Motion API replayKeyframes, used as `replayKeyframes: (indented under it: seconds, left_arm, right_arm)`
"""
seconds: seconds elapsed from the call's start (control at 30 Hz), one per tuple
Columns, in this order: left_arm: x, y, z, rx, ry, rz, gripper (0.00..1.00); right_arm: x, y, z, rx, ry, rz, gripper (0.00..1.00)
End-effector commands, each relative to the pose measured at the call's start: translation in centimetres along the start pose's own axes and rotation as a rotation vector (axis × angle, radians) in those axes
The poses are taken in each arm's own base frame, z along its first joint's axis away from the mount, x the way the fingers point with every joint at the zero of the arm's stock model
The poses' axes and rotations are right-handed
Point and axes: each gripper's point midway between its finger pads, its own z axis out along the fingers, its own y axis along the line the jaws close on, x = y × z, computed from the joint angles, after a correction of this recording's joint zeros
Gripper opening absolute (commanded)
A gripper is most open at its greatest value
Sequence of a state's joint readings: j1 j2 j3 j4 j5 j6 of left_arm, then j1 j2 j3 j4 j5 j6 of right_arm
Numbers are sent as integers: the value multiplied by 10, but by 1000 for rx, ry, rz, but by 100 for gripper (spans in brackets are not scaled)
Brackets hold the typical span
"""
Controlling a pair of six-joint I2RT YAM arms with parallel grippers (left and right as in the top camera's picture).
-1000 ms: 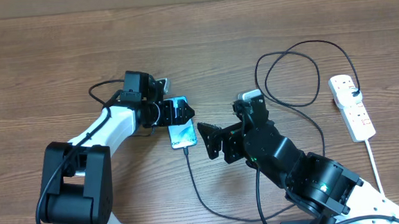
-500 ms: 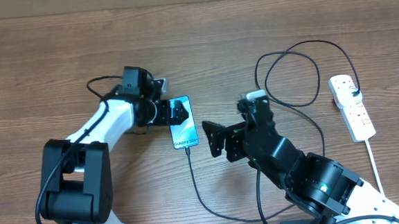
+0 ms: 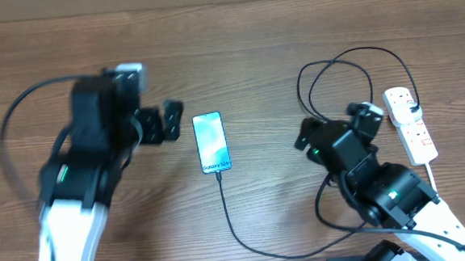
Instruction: Plug charger to phone and switch on socket
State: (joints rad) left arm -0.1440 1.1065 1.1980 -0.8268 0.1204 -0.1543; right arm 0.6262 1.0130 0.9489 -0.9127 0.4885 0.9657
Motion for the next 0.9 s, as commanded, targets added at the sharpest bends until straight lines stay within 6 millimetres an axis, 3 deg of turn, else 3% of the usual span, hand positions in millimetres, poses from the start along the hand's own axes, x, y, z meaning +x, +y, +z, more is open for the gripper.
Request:
replayKeyframes:
  seconds: [0.0, 0.17, 0.33, 0.53, 0.73, 0.87]
  left_arm:
    - [2, 19, -50, -134, -98, -2, 100]
    - [9, 32, -107, -219, -226, -3, 100]
    - [1, 42, -137, -289, -344, -10, 100]
    - [-64, 50, -165, -363, -631, -57, 100]
    - [-125, 50, -183, -459, -840, 52, 100]
    - [-147, 58, -185, -589, -877, 143, 100]
  right_arm:
    - [-28, -14, 1, 47, -67, 113, 100]
    - [-49, -46, 8, 142, -108, 203, 100]
    - [-58, -87, 14, 282, -110, 269, 100]
    - [-57, -118, 14, 395, -87, 307, 100]
    - [-52, -120, 14, 404, -61, 303, 100]
    - [-51, -120, 14, 403, -58, 303, 100]
